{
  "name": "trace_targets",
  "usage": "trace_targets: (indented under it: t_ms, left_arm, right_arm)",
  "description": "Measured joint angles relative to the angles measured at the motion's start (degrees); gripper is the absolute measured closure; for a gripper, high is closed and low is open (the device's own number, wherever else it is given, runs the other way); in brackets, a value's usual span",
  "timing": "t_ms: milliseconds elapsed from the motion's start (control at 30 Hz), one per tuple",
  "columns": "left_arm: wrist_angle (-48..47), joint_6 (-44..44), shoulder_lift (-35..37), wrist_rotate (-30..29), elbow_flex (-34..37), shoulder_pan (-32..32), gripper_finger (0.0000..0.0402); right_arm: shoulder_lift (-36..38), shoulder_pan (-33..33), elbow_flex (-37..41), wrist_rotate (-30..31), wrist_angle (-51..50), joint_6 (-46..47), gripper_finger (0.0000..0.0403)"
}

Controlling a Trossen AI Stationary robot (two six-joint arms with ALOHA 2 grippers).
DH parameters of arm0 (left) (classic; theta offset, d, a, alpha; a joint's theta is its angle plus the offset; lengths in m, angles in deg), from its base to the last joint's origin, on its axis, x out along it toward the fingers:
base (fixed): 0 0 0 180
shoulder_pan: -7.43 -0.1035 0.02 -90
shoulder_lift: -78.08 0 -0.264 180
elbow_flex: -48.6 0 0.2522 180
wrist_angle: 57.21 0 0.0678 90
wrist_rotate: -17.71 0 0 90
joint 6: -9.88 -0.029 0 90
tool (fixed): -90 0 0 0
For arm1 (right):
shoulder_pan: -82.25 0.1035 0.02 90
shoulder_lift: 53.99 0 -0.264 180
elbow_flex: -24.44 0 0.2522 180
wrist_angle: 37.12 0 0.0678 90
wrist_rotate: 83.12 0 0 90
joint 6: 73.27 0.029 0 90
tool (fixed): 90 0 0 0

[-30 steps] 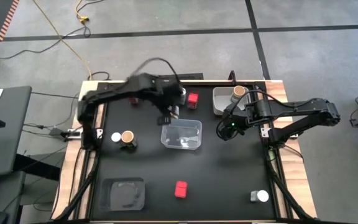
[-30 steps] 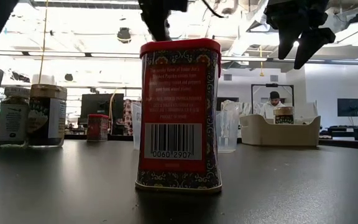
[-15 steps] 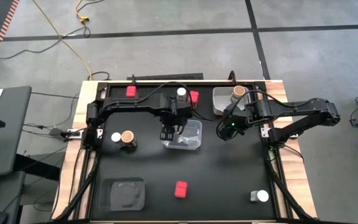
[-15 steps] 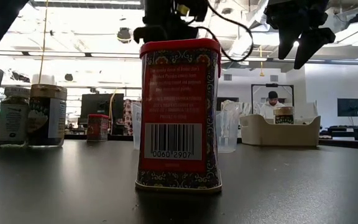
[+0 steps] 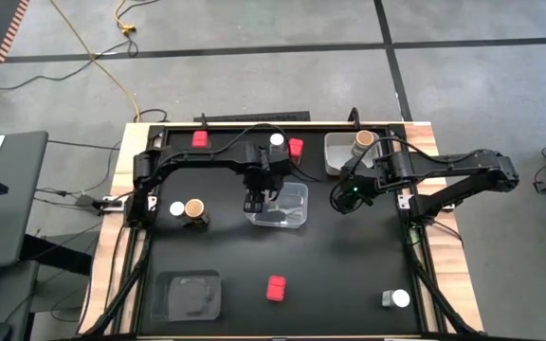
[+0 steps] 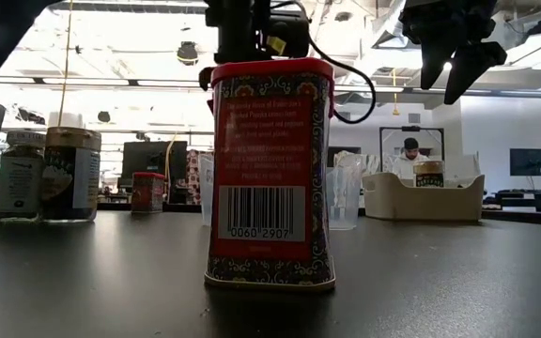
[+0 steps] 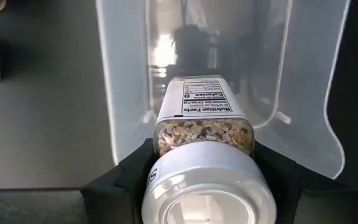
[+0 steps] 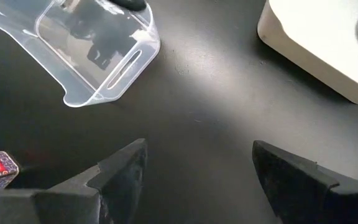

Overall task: Sort spices by type
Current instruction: Put the white seasoning bottle into the transparent bin

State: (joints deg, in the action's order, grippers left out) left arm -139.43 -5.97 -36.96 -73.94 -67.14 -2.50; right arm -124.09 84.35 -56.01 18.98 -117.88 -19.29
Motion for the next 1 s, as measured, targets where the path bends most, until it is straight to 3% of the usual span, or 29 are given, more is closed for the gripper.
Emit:
trace_targets:
  t_ms: [367,1000]
  left_arm:
    - [-0.2,0.4,-3.1,1.2,0.0,0.1,0.0177]
    - [-1.1,3.2,-3.1,-2.8,-1.1,-0.1,0.0185]
  right_arm:
    - [0.0,0.0,0.0,0.0,0.0,0.6,0.0086]
    - [0.0,0.0,0.0,0.0,-0.1,0.2,0.0086]
